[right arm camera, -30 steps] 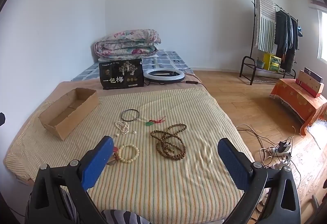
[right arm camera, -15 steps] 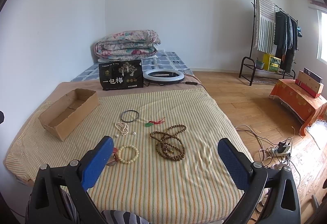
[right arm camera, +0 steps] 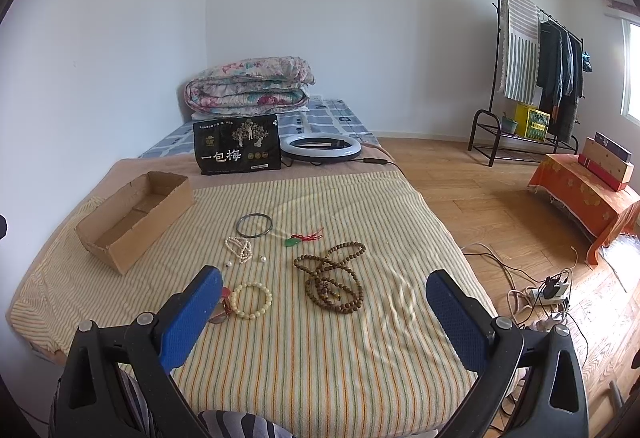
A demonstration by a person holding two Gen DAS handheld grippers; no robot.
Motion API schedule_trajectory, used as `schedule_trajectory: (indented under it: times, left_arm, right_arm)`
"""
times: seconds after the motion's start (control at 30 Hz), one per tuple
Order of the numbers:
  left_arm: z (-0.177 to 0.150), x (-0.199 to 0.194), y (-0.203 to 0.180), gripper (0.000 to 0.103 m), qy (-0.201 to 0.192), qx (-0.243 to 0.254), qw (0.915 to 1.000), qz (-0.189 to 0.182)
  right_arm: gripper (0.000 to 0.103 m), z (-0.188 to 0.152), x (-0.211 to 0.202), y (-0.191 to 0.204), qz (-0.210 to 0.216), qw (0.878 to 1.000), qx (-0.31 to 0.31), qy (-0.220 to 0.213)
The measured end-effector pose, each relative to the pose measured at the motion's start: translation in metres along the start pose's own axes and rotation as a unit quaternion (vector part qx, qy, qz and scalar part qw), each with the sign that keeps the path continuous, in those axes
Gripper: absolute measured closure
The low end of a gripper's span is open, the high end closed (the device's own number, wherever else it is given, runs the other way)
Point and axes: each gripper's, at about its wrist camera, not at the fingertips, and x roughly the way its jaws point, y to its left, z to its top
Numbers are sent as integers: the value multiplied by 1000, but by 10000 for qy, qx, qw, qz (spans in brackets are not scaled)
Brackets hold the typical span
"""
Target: Organize jewelry
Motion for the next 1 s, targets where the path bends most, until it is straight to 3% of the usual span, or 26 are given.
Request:
schedule_trajectory:
  times: [1.0]
  left_arm:
    - [10, 27, -1, 0, 177, 55, 9998, -93]
  right_arm:
    - [0, 6, 22, 2, 5, 9998, 16, 189]
